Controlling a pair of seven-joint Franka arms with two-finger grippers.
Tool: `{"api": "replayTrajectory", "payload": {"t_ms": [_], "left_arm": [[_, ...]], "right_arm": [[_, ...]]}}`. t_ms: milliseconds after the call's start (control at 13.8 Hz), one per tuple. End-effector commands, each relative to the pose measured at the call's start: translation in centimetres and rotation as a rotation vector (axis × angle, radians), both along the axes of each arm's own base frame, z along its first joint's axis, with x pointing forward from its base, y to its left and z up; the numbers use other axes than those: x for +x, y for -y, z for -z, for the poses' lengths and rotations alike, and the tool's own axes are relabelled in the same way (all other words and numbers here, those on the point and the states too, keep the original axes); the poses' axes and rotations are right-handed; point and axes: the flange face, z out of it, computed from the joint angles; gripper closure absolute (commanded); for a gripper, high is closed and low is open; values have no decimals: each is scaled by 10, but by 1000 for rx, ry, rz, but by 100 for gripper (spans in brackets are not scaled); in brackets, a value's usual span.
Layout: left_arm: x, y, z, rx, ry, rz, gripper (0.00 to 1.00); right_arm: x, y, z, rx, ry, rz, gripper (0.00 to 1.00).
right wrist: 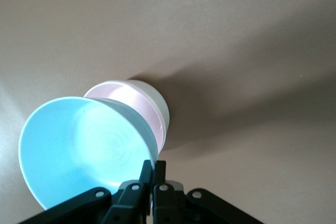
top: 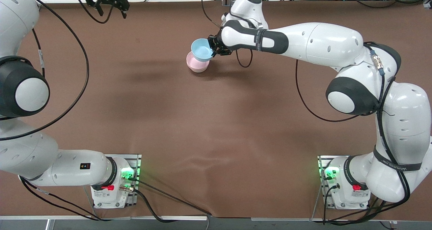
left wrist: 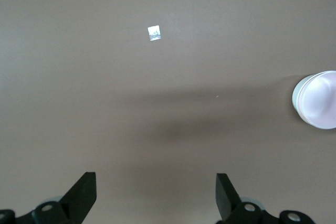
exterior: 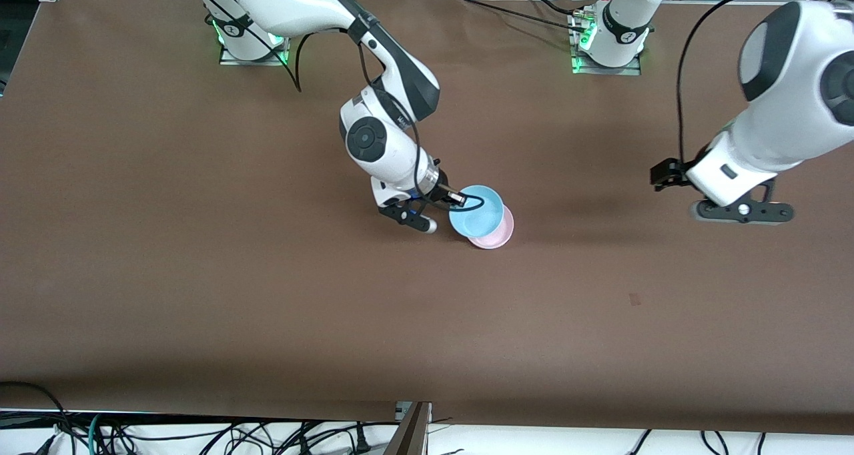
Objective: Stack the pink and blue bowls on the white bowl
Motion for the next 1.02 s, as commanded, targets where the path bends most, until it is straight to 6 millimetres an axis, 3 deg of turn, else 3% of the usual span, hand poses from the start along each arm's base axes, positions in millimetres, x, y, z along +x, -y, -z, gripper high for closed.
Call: {"api": "replayTrajectory", "payload": {"t_ms": [0, 218, 581, 726, 944], "left_arm": [[-5, -19, -12, 9, -8, 66, 0], [-4, -25, -12, 10, -10, 79, 0], [-4, -28, -14, 6, -5, 72, 0], [-2, -46, -28, -48, 21, 16, 0], [-4, -63, -29, -228, 4, -84, 0]], "right_arm": [[-4, -17, 12, -14, 39, 19, 100], [-4, -27, 28, -26, 96, 40, 100], [3, -34, 25, -7, 110, 57, 100], [1, -35, 32, -15, 105, 56, 100], [-1, -37, 40, -21, 106, 51, 100]]}}
